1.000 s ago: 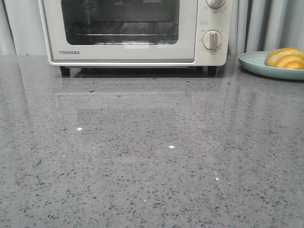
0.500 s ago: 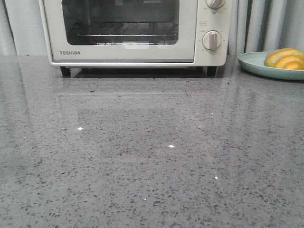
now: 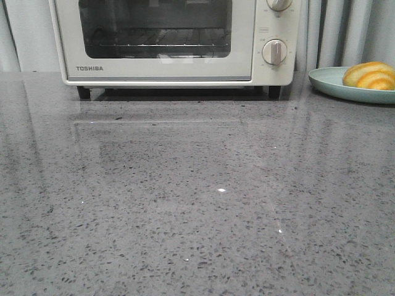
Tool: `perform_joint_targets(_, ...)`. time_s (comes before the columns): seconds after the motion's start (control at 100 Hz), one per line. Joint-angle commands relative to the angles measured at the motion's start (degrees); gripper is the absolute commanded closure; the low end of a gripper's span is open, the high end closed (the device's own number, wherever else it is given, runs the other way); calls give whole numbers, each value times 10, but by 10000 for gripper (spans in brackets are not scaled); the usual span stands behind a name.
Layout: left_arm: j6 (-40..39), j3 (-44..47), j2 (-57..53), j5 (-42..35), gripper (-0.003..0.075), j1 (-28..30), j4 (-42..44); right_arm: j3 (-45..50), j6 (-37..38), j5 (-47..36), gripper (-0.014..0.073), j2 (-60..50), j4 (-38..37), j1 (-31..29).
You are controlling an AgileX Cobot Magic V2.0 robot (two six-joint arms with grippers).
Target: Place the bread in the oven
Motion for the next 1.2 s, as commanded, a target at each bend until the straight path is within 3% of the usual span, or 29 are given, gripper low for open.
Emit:
perform_joint_targets(0.0, 5, -54, 32, -39, 741, -6, -25, -21, -4, -46, 641, 9, -6, 2)
perform_joint_targets(0.38, 6, -146, 163, -20, 741, -6, -28, -21, -4, -45, 641, 9, -8, 2)
perform_joint_targets(0.78, 6, -146, 196, -36, 741, 4, -28, -21, -4, -41, 641, 10, -10, 2)
perform_joint_targets(1.01, 6, -142, 195, 18, 742, 4, -23, -21, -4, -41, 641, 10, -10, 2)
perform_joint_targets(1.19, 6, -87, 160, 36, 742, 1, -22, -21, -4, -41, 641, 10, -10, 2)
